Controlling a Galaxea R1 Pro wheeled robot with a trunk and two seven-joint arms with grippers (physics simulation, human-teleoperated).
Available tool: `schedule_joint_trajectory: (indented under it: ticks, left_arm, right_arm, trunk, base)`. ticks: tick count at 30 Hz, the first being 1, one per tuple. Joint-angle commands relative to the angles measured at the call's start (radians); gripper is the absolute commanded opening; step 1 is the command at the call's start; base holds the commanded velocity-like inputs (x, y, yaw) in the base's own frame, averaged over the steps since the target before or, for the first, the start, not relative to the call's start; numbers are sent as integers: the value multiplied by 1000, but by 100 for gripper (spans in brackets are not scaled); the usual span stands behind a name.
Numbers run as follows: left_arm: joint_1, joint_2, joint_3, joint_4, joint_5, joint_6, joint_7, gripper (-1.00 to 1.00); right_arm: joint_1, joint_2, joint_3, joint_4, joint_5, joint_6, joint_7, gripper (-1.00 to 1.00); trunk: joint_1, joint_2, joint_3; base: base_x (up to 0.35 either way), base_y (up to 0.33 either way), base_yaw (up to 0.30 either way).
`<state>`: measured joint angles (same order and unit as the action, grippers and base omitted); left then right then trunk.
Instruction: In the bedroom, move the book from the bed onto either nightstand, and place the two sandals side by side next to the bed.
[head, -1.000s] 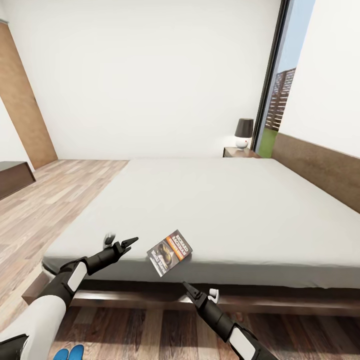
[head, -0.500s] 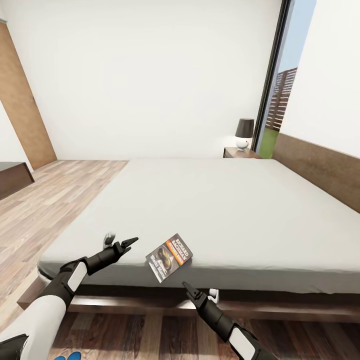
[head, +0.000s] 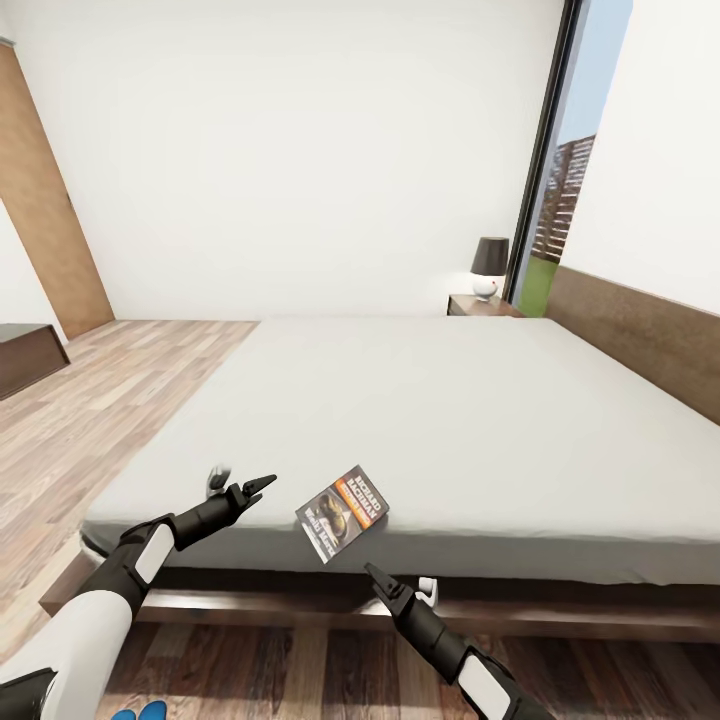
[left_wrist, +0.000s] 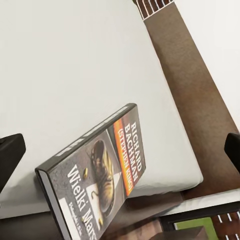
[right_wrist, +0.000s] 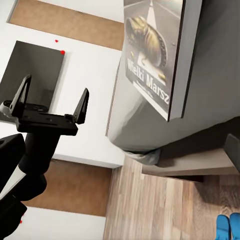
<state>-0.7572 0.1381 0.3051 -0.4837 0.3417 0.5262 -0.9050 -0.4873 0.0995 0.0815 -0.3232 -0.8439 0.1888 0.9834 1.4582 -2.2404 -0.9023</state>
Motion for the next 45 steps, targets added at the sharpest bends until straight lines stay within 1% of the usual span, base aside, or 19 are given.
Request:
schedule_joint_trajectory:
  ticks: [1,11,17,22,29,40,42,45]
  left_arm:
    - [-1,0,2,0,4,8,-2,100]
    - [-1,0,1,0,4,8,-2,100]
    - [-1,-2,0,0,3,8,-2,100]
    - [-1,-9,1,0,4,8,-2,100]
    - [-1,-13,1,0,3,8,-2,100]
    - [-1,-14,1,18,2,7,-1,100]
    - [-1,-14,0,20,2,6,-1,100]
    - [-1,-14,0,20,2,6,-1,100]
  right_arm:
    - [-1,-1,4,0,-11,9,1,100]
    - [-1,0,5,1,-11,9,1,100]
    - [-1,8,6,1,-11,9,0,100]
    - [-1,13,7,1,-10,9,-5,100]
    - [-2,15,12,0,-5,10,-57,100]
    - [-5,15,14,-2,-1,11,-67,100]
    - [-5,15,14,-2,-2,11,-92,100]
    - [-5,19,14,-2,-3,13,-158,100]
  trunk:
    - [0,0,-1]
    - [0,0,-1]
    - [0,0,-1]
    - [0,0,-1]
    - [0,0,-1]
    - [0,0,-1]
    - [0,0,-1]
    - [0,0,-1]
  base:
    - [42,88,0]
    - [35,64,0]
    - [1,1,0]
    - [0,0,0]
    - [0,0,0]
    - [0,0,0]
    - [0,0,0]
    - [0,0,0]
